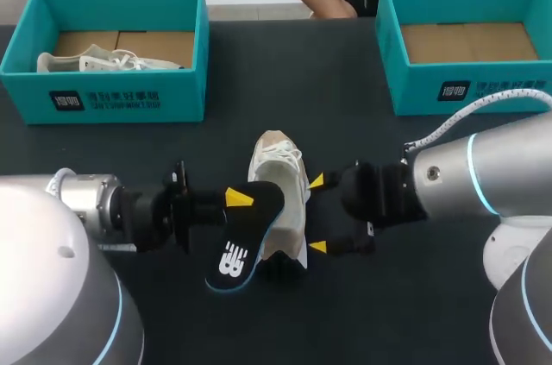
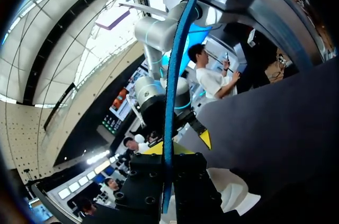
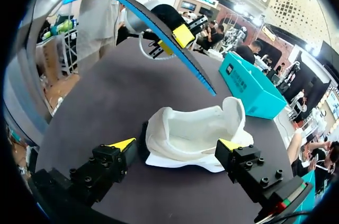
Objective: Take the shoe out of the shoebox, open the shoe tongue, remove and reinsert the insole, then place the shoe into the shoebox
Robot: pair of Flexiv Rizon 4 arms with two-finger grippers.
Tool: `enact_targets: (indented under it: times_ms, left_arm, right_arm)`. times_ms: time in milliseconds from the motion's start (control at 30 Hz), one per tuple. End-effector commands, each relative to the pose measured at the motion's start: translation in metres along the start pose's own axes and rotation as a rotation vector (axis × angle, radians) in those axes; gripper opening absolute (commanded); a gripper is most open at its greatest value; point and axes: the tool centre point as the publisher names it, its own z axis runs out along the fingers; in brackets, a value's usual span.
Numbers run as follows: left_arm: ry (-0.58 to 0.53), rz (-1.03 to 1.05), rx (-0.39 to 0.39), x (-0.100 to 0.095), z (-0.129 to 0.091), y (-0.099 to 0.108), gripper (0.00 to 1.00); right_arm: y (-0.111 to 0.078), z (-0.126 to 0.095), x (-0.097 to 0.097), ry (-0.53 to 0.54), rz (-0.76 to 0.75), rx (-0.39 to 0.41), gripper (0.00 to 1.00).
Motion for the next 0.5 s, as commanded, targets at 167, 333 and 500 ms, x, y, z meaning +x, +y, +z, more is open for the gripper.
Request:
enact_targets:
  times_ms: [167, 333, 500]
  left_arm:
    - [-0.002, 0.001, -0.003, 0.0009, 0.0009, -0.0003, 0.0]
    - [-0.002, 0.001, -0.003, 0.0009, 0.0009, -0.0003, 0.0]
    - [-0.002, 0.001, -0.003, 0.0009, 0.0009, -0.0003, 0.0]
  right_arm:
    - [0.0108, 0.016, -0.011, 0.004, 0.002, 0.154, 1.0]
    - [0.0112, 0.0186, -0.0154, 0.005, -0.015, 0.168, 1.0]
    - [0.0097, 0.0171, -0.0151, -0.011, -0.005, 0.151, 1.0]
